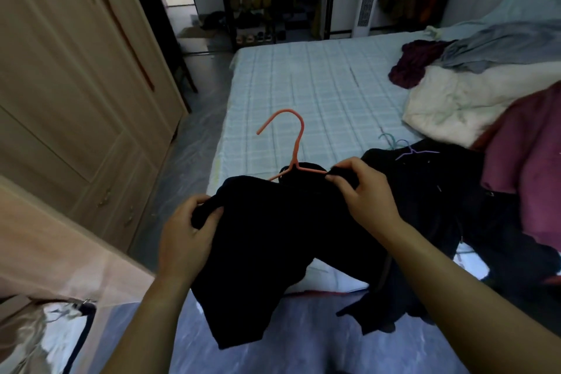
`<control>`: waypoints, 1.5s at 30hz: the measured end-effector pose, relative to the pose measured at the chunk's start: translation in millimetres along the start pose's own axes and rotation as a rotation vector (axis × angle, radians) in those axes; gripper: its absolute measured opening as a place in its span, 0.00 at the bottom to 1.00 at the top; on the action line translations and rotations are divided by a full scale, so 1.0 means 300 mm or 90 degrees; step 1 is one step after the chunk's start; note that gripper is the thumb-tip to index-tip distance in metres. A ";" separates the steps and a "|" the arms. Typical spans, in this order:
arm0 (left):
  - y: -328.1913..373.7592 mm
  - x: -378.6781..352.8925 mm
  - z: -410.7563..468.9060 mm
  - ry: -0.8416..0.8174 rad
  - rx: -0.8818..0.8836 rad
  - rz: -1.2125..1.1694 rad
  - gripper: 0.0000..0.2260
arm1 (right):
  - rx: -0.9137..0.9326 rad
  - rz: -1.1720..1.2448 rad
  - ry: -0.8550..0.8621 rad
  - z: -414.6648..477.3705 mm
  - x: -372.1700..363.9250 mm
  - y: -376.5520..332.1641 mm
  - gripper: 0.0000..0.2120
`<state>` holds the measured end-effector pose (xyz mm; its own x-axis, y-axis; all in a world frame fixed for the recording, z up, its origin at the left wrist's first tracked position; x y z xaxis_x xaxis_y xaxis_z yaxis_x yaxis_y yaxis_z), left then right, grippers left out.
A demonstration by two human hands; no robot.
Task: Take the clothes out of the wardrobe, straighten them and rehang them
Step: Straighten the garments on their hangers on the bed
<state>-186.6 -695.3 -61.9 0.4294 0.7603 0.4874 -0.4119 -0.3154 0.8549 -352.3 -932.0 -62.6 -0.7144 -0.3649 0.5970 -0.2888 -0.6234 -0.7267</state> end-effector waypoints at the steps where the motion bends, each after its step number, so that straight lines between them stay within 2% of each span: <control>1: -0.029 0.044 -0.013 -0.007 0.009 -0.023 0.07 | 0.001 -0.009 -0.003 -0.019 -0.027 -0.043 0.03; 3: -0.092 0.141 -0.046 -0.014 0.027 -0.059 0.04 | 0.008 -0.020 -0.011 -0.060 -0.089 -0.136 0.03; 5: -0.150 0.232 -0.080 -0.013 0.031 -0.062 0.09 | 0.018 -0.035 -0.013 -0.093 -0.153 -0.229 0.03; 7: -0.199 0.318 -0.102 0.000 0.049 -0.054 0.05 | 0.023 -0.050 -0.009 -0.121 -0.217 -0.320 0.03; 10: -0.269 0.452 -0.127 0.039 0.068 -0.040 0.07 | 0.036 -0.055 -0.008 -0.144 -0.307 -0.464 0.03; 17: -0.404 0.822 -0.216 0.173 0.093 -0.012 0.08 | 0.091 -0.002 -0.084 -0.171 -0.558 -0.803 0.03; 20: -0.448 0.930 -0.245 0.202 0.093 0.023 0.03 | 0.086 0.019 -0.121 -0.208 -0.640 -0.854 0.04; 23: -0.465 0.944 -0.250 0.184 0.101 0.082 0.04 | 0.048 0.028 -0.133 -0.258 -0.666 -0.808 0.04; 26: -0.440 0.883 -0.220 0.129 0.065 0.133 0.13 | 0.000 0.012 -0.112 -0.315 -0.628 -0.698 0.03; 28: -0.405 0.815 -0.177 0.090 0.033 0.156 0.09 | -0.050 0.008 -0.088 -0.360 -0.569 -0.612 0.04; 32: -0.295 0.607 -0.064 -0.020 -0.037 0.144 0.08 | -0.135 -0.022 0.013 -0.416 -0.391 -0.471 0.03; 34: -0.237 0.470 -0.014 -0.073 -0.057 0.110 0.08 | -0.163 -0.046 0.067 -0.428 -0.275 -0.409 0.04; 39: -0.061 0.048 0.039 -0.190 -0.078 0.003 0.14 | -0.217 -0.132 0.192 -0.446 0.068 -0.214 0.03; 42: 0.089 -0.238 0.028 -0.253 -0.079 -0.035 0.11 | -0.242 -0.194 0.252 -0.431 0.300 -0.047 0.07; 45: 0.192 -0.415 0.027 -0.289 -0.054 -0.079 0.06 | -0.228 -0.235 0.260 -0.385 0.448 0.068 0.08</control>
<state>-257.2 -812.8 -71.9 0.7793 0.4580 0.4276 -0.3918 -0.1765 0.9030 -527.8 -913.9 -36.4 -0.6921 0.1644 0.7029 -0.7050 -0.3631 -0.6093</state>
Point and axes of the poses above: each hand's wrist, its own z-axis towards the middle knuckle, its own x-axis out of the back of the hand, y = z × x, the point moved 3 cm from there along z, towards the middle knuckle, and after that the axes turned 5 degrees about -z, right-handed, at the moved point
